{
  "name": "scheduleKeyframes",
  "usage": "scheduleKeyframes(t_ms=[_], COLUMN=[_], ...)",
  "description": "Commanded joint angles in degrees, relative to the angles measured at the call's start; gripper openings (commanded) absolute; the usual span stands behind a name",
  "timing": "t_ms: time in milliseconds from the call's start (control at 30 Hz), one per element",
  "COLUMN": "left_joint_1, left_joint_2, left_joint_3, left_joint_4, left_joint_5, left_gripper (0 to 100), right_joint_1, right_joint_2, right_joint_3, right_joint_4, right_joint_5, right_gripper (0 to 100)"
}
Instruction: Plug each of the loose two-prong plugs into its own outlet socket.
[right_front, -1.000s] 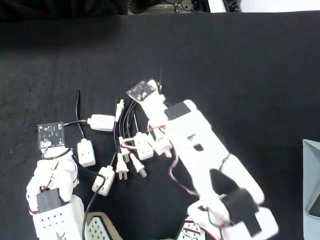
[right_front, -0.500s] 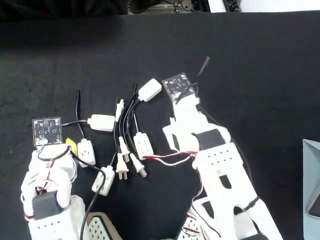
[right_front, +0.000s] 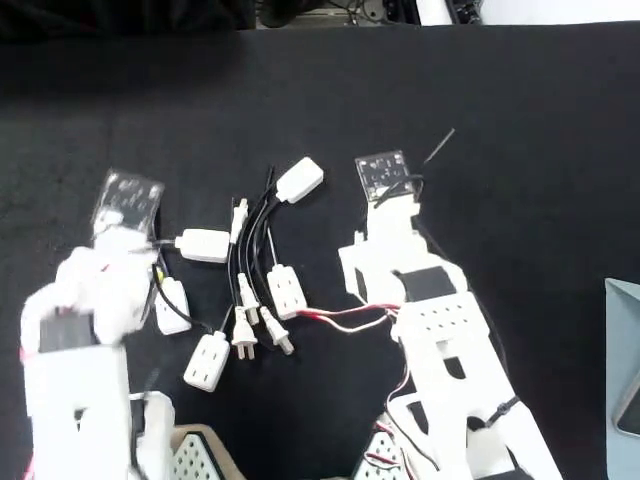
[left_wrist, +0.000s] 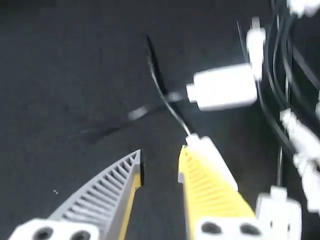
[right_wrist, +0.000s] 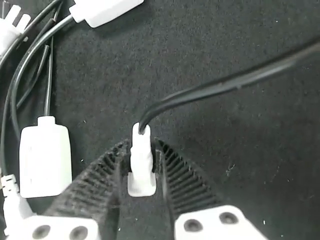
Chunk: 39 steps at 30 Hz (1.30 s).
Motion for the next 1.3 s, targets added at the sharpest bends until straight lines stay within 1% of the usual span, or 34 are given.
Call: scheduleKeyframes(t_ms=[0, 100, 233, 300, 367, 400, 467, 567, 667, 767, 867, 1133, 1267], left_joint_1=[0.7, 0.4, 0.3, 0.5, 0.7, 0.7, 0.7, 1.3, 4.4, 9.5, 14.3, 22.5, 23.7], left_joint_2=[15.3, 21.3, 26.6, 27.6, 27.8, 28.0, 28.3, 27.7, 27.6, 27.6, 27.6, 28.3, 28.3], left_joint_3=[-6.7, -6.4, -6.4, -6.8, -6.9, -6.6, -6.3, -4.7, -4.8, -6.2, -7.3, -2.9, 0.3], left_joint_4=[0.2, -0.3, -0.4, -0.4, -1.7, -3.1, -5.3, -5.3, 0.1, 6.7, 10.5, 10.7, 7.9], left_joint_5=[-2.9, -4.1, -12.7, -15.2, -15.7, -14.9, -10.2, -4.6, -3.3, -3.1, 0.9, 13.0, 18.0], left_gripper=[20, 25, 26, 26, 26, 26, 26, 26, 26, 26, 26, 26, 26], right_joint_1=[1.0, 1.0, 0.9, 0.9, 0.8, 0.8, 0.8, 0.8, 0.8, 0.8, 0.8, 0.8, 0.8], right_joint_2=[-1.7, -1.7, -1.7, -1.7, -1.7, -1.7, -1.9, -1.9, -1.9, -1.9, -1.9, -1.9, -1.9], right_joint_3=[-0.3, -0.3, -0.2, -0.1, 0.5, 0.6, 0.7, 0.7, 0.7, 0.7, 0.8, 0.8, 0.8], right_joint_4=[-1.2, -1.2, -1.2, -1.2, -1.7, -1.7, -1.7, -1.7, -1.7, -1.7, -1.7, -1.7, -1.7], right_joint_5=[-0.6, -0.6, -0.6, -0.5, -0.4, -0.3, -0.3, -0.3, -0.3, -0.3, -0.3, -0.3, -0.3], right_gripper=[1.1, 1.1, 1.1, 1.1, 1.1, 1.1, 1.1, 1.1, 1.1, 1.1, 1.1, 1.1, 1.1])
